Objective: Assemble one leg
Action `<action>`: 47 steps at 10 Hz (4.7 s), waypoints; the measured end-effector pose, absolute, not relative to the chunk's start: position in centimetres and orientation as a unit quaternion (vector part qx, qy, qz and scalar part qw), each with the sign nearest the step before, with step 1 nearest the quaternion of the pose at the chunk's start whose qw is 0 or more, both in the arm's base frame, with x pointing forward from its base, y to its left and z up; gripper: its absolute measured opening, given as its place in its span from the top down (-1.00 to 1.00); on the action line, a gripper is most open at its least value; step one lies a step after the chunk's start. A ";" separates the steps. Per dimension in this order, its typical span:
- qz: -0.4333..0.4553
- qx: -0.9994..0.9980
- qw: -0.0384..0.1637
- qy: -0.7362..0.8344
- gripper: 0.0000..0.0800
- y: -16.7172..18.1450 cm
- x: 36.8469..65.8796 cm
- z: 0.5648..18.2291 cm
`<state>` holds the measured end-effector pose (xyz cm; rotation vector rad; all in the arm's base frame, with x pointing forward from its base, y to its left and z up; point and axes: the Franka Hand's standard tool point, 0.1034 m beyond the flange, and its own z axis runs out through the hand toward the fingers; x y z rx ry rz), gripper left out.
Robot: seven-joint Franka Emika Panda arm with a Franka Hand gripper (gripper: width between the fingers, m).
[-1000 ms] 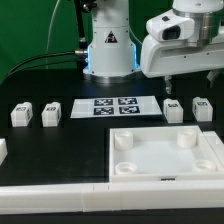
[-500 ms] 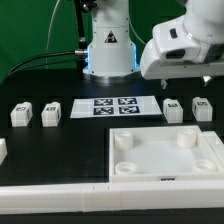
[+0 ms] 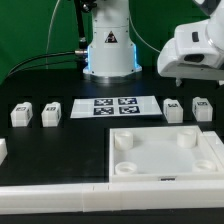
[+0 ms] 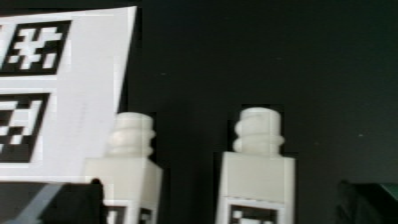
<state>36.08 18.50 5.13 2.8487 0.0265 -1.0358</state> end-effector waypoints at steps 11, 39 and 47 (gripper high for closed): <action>-0.398 0.917 0.014 0.034 -0.62 19.6 37.0 3.0; -0.429 0.902 0.024 0.025 0.27 18.2 36.8 4.0; -0.304 0.952 0.007 0.019 0.27 18.3 39.2 6.1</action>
Offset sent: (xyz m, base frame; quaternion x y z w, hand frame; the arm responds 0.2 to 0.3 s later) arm 0.0000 0.0000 0.0000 0.0000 0.0000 0.0000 1.0000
